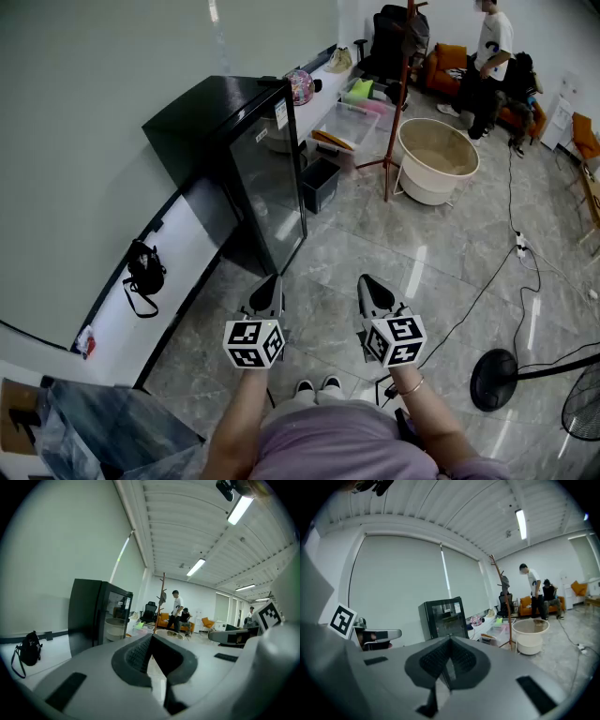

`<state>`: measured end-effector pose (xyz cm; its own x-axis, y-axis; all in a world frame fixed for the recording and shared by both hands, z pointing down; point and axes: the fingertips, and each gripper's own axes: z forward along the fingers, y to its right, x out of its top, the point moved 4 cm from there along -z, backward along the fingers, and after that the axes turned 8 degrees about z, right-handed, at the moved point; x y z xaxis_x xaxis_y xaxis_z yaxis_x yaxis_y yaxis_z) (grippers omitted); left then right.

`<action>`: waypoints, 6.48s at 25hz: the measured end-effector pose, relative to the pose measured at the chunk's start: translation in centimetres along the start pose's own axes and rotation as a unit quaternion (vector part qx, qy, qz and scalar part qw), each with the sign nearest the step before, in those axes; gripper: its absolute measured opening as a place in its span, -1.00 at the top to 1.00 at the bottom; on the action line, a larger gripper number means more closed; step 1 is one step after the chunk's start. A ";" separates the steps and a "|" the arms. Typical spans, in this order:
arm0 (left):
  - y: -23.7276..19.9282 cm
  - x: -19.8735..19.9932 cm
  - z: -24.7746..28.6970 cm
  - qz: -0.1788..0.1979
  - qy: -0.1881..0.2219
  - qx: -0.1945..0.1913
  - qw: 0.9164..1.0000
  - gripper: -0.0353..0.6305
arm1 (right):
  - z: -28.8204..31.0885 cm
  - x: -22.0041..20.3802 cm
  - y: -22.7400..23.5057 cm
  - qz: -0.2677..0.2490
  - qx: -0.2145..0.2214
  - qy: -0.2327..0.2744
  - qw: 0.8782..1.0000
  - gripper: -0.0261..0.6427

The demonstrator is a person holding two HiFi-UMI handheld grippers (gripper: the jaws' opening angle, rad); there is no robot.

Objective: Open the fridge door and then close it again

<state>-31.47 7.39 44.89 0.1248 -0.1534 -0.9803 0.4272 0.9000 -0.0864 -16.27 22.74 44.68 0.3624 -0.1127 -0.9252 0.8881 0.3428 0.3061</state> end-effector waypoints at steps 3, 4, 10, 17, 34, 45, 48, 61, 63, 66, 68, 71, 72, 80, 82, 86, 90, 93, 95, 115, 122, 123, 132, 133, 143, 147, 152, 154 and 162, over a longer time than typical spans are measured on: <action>0.2 0.0 0.8 0.002 0.004 0.001 1.000 0.89 | 0.6 0.3 0.6 -0.006 0.004 0.005 1.000 0.93; 0.2 0.0 0.9 0.003 0.004 0.001 1.000 0.89 | 0.8 0.4 0.7 -0.008 0.005 0.006 1.000 0.93; 0.3 0.2 1.3 0.005 0.010 0.014 1.000 0.89 | 1.1 0.6 0.8 -0.013 0.021 0.009 1.000 0.93; 0.0 0.2 1.4 -0.003 0.010 0.031 0.999 0.88 | 1.3 1.0 1.8 -0.008 0.027 0.019 0.999 0.92; -1.5 0.2 2.9 0.004 0.005 0.057 0.998 0.60 | 2.9 1.1 4.2 0.011 0.023 -0.006 1.000 0.58; -5.6 0.0 8.1 -0.001 -0.005 0.065 0.998 0.59 | 8.1 2.4 5.4 0.013 0.018 -0.010 1.000 0.58; -6.8 0.1 10.3 -0.006 -0.006 0.064 0.998 0.59 | 9.9 3.2 6.0 0.011 0.013 -0.010 1.000 0.58; -17.8 0.3 18.1 -0.019 -0.028 0.088 0.996 0.57 | 23.8 5.8 4.1 0.002 0.024 -0.024 0.999 0.58; -19.5 0.4 18.8 -0.021 -0.028 0.094 0.995 0.57 | 25.6 6.1 3.4 0.000 0.029 -0.025 0.999 0.58; -21.7 0.7 19.7 -0.024 -0.028 0.101 0.994 0.55 | 28.2 6.7 2.4 -0.004 0.036 -0.024 0.999 0.58; -22.9 0.7 20.1 -0.026 -0.029 0.103 0.994 0.54 | 29.5 6.9 1.6 -0.006 0.041 -0.024 0.999 0.58; -24.3 0.5 20.5 -0.029 -0.031 0.106 0.994 0.53 | 30.9 7.2 0.5 -0.011 0.048 -0.023 0.999 0.58; -24.6 0.5 20.7 -0.030 -0.031 0.106 0.993 0.53 | 31.3 7.4 0.3 -0.014 0.050 -0.022 0.998 0.58; -25.2 0.2 22.1 -0.030 -0.033 0.109 0.993 0.49 | 33.7 8.5 -0.3 -0.028 0.069 -0.017 0.997 0.58; -25.3 0.2 22.4 -0.031 -0.034 0.115 0.992 0.49 | 34.4 8.7 -0.3 -0.031 0.078 -0.018 0.996 0.58; -25.4 0.2 23.0 -0.033 -0.036 0.127 0.991 0.49 | 36.0 9.3 -0.1 -0.033 0.102 -0.022 0.994 0.58; -25.5 0.3 23.8 -0.035 -0.037 0.148 0.988 0.49 | 38.0 9.9 0.2 -0.036 0.133 -0.030 0.990 0.58; -25.5 0.3 24.2 -0.038 -0.040 0.166 0.985 0.49 | 39.4 10.4 0.7 -0.038 0.155 -0.039 0.986 0.58; -25.7 0.4 24.5 -0.040 -0.041 0.177 0.983 0.49 | 40.4 10.7 0.9 -0.040 0.170 -0.045 0.984 0.58; -25.8 0.3 26.5 -0.043 -0.051 0.273 0.960 0.58 | 45.4 10.8 3.1 -0.048 0.279 -0.104 0.953 0.58; -25.7 0.2 26.6 -0.043 -0.052 0.288 0.955 0.58 | 45.2 9.5 2.9 -0.052 0.309 -0.127 0.941 0.58; -25.7 0.2 26.7 -0.044 -0.054 0.288 0.955 0.58 | 45.2 9.3 2.8 -0.053 0.313 -0.130 0.939 0.58; -25.7 0.2 26.7 -0.051 -0.067 0.292 0.953 0.58 | 43.9 8.1 2.0 -0.059 0.330 -0.143 0.931 0.58; -25.7 0.2 26.7 -0.051 -0.067 0.290 0.953 0.58 | 43.7 8.2 1.9 -0.059 0.330 -0.142 0.931 0.58; -25.6 0.2 26.5 -0.048 -0.070 0.283 0.955 0.60 | 42.1 8.4 2.5 -0.061 0.314 -0.134 0.938 0.58; -25.6 0.2 26.4 -0.048 -0.071 0.280 0.956 0.60 | 41.8 8.4 2.5 -0.061 0.308 -0.133 0.940 0.58; -25.5 0.3 26.4 -0.048 -0.073 0.277 0.957 0.61 | 41.6 8.6 2.3 -0.062 0.303 -0.131 0.942 0.58; -25.5 0.3 26.4 -0.047 -0.075 0.276 0.957 0.61 | 41.6 8.7 2.1 -0.063 0.302 -0.129 0.943 0.58; -25.5 0.2 26.4 -0.047 -0.072 0.271 0.959 0.61 | 41.7 9.0 1.5 -0.064 0.299 -0.124 0.944 0.58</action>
<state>-18.72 -26.34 51.55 0.1683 -0.3124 -0.9349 0.8399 0.5419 -0.0299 0.08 -16.70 46.14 0.2313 -0.3573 -0.9049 0.9032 -0.2669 0.3363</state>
